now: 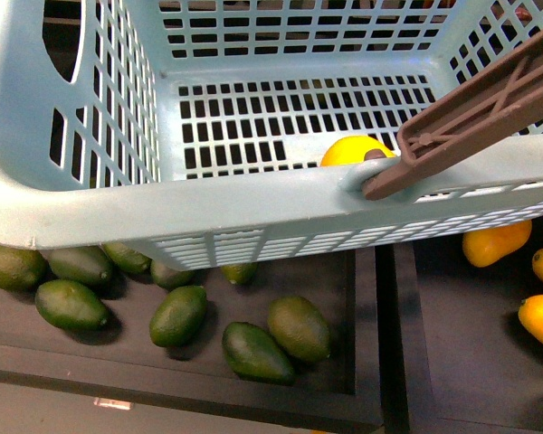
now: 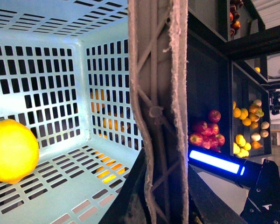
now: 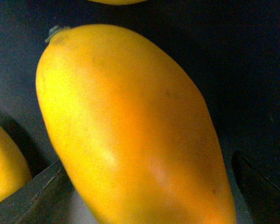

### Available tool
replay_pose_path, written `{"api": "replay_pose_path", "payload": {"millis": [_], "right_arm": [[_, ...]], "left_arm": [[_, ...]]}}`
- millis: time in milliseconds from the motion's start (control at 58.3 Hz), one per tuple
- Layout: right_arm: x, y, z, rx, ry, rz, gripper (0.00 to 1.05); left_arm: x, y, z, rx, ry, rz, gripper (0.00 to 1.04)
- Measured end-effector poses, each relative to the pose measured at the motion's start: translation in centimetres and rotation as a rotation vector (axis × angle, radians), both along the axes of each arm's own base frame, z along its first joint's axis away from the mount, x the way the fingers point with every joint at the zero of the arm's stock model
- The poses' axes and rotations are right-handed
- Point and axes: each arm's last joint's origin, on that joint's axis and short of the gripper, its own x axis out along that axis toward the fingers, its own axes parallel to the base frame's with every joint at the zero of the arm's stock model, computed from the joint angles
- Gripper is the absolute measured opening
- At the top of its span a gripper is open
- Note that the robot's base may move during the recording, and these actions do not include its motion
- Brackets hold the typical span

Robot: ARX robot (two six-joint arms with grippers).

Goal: Pick lemon and mango into basket

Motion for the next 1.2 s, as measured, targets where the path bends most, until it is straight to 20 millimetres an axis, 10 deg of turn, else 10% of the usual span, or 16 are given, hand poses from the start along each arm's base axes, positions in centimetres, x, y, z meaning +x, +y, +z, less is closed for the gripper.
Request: {"api": "replay_pose_path", "payload": {"millis": [240,531,720,1029,1200], "right_arm": [[0.9,1.1,-0.5,0.007,-0.016,-0.008,0.96],[0.1,1.3,-0.6,0.041,-0.016,-0.032,0.63],[-1.3,0.7,0.7,0.104,-0.071,-0.096,0.62],[-6.0,-0.8,8.5,0.293,-0.337,-0.216,0.61],[-11.8,1.4,16.5,0.425,-0.583,-0.268,0.61]], "left_arm": [[0.0,0.0,0.0,0.000,0.000,-0.001,0.08],[0.0,0.0,0.0,0.000,0.000,0.000,0.08],[0.0,0.0,0.0,0.000,0.000,0.000,0.08],[0.0,0.0,0.0,0.000,0.000,-0.001,0.08],[0.0,0.0,0.0,0.000,0.000,-0.001,0.08]]}}
